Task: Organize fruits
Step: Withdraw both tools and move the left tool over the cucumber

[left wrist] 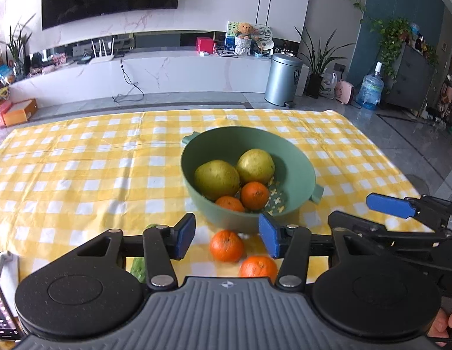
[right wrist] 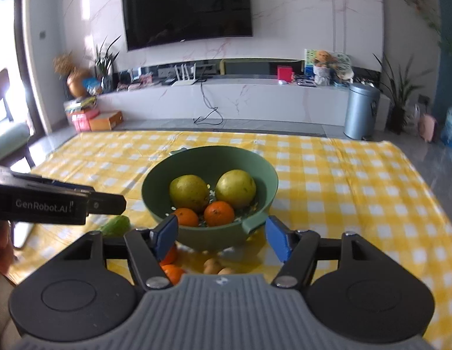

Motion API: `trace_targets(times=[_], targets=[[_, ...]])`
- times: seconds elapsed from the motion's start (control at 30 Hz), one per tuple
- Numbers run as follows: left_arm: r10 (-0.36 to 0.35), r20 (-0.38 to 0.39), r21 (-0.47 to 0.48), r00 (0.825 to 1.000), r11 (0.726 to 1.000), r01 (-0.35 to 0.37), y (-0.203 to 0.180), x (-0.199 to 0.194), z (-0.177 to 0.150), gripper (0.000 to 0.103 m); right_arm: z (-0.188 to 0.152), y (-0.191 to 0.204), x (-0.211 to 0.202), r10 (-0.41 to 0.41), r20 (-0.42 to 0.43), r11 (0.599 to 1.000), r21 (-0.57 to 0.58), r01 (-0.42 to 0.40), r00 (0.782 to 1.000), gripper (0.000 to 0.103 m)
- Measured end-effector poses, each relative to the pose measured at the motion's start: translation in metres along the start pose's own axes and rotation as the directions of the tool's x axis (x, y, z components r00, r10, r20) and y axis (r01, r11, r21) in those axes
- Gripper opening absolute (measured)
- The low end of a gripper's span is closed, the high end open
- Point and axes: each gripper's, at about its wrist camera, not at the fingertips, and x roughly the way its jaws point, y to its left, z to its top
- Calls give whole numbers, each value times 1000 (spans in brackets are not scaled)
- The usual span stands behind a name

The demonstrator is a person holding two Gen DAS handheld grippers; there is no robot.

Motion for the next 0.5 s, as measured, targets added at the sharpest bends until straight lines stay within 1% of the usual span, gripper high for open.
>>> trace_targets(times=[0.07,0.13,0.3,0.37,0.43,0.5], targets=[[12,6,16,1000,1000,-12,-1,-3,-9,57,-9,3,-6,-12,27,1000,16,12,1000,64],[28,13,31,1000,999,-28,-2,-6,-17,57,-17,7,-10,-25,52,1000,9,25,998,65],[28,4,0,1000,1000,-28,6,-9,-36,57,-35,15,-15,-46,88,999,-17,48,995,69],[32,-4,-13,999,999,-32,11,-9,-42,57,-42,18,-12,-50,87,998,-28,52,995,69],[12,-18,-30,1000,999,-13,17,-9,-48,57,-49,22,-9,-51,76,998,-45,55,996,69],[-1,-36,-56,999,998,-1,24,-7,-54,55,-55,23,-4,-36,65,998,-50,39,997,69]])
